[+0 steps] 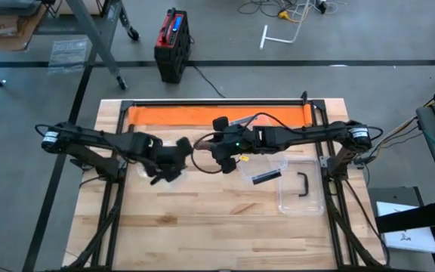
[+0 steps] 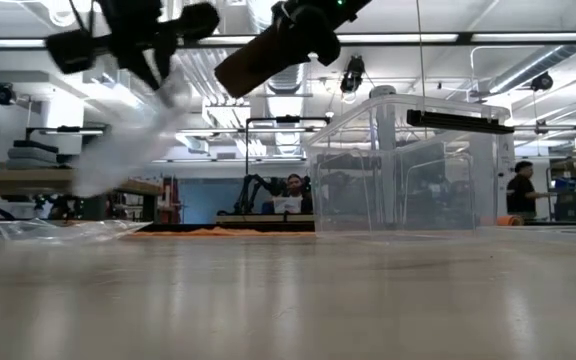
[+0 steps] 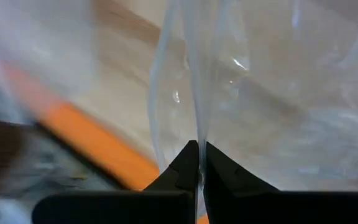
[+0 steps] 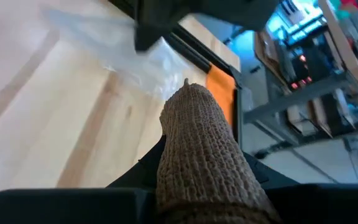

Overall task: Roll bandage
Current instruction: Put the rolled brown bandage into the transparent zip bag

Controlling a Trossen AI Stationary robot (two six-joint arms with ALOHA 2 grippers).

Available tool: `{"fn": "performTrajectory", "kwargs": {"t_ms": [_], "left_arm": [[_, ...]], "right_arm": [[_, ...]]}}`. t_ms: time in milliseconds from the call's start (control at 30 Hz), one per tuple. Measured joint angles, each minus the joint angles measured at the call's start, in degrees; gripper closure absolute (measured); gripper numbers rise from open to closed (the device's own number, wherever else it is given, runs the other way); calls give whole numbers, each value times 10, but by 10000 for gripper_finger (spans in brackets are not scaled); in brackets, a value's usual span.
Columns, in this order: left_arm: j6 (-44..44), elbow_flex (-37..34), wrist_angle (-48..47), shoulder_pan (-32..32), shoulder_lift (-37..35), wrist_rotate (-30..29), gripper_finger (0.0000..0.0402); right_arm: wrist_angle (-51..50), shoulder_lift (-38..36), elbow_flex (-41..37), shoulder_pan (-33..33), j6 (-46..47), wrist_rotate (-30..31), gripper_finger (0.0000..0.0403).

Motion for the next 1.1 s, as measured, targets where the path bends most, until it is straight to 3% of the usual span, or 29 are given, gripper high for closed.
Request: {"fn": "performTrajectory", "kwargs": {"t_ms": [133,233,500,733,967,1100], "left_arm": [[6,-9,114,-3,0,-36,401],[8,-14,145,-3,0,-33,401],[-2,-20,150,-3,0,4,401],[-68,-15,167,-7,-18,16,401],[-86,9,153,-8,-72,63,401],[-86,8,148,2,-91,73,401]], "right_arm": [[0,0,-1,5,-15,-43,318],[8,0,-1,13,-46,-37,318],[81,0,-1,26,-133,47,318],[58,7,0,34,-104,-6,315],[-29,5,-1,53,-81,19,319],[-16,-1,-1,56,-100,18,316]]}}
